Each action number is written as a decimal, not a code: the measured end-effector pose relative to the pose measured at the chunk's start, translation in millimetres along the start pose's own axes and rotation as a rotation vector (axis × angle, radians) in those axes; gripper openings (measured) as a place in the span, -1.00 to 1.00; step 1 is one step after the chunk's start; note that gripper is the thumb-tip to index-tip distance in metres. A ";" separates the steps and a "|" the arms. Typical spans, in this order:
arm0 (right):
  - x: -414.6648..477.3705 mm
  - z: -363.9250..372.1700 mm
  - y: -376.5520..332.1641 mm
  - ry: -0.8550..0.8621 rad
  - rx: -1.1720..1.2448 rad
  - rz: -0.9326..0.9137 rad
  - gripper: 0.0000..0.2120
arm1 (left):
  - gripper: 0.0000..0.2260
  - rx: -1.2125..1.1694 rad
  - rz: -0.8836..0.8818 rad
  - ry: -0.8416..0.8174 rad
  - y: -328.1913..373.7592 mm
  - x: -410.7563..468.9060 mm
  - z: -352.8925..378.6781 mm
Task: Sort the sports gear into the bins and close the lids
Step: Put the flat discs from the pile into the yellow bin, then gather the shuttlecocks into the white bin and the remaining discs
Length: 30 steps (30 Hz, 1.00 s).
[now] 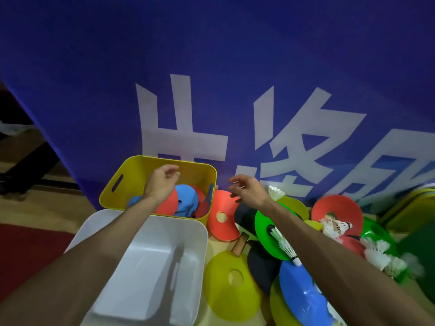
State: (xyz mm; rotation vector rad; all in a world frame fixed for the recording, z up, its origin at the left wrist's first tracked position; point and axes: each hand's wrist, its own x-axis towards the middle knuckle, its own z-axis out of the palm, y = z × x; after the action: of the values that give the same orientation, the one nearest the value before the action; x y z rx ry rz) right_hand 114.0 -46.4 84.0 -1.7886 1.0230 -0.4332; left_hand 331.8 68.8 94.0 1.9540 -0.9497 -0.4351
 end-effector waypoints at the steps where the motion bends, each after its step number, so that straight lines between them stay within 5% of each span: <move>1: -2.6 -1.2 2.8 0.001 -0.003 0.006 -0.82 | -0.77 0.004 0.028 -0.036 4.8 -4.6 6.4; 16: -79.2 -105.4 83.1 0.143 -0.126 0.142 -0.84 | -0.80 -0.018 0.229 -0.475 55.1 -85.0 143.2; 26: -142.2 -190.1 164.7 0.168 -0.365 0.219 -0.76 | -0.75 0.294 0.207 -0.722 67.8 -140.7 250.1; 30: -153.8 -203.0 200.2 0.141 -0.389 0.228 -0.76 | -0.65 0.557 0.472 -0.832 60.1 -152.3 282.1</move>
State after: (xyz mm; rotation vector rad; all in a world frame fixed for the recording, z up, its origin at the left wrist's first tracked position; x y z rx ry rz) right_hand -202.9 -71.8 21.7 -1.9693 1.4719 -0.2297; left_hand 31.9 5.7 -17.6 1.9205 -2.1986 -0.7869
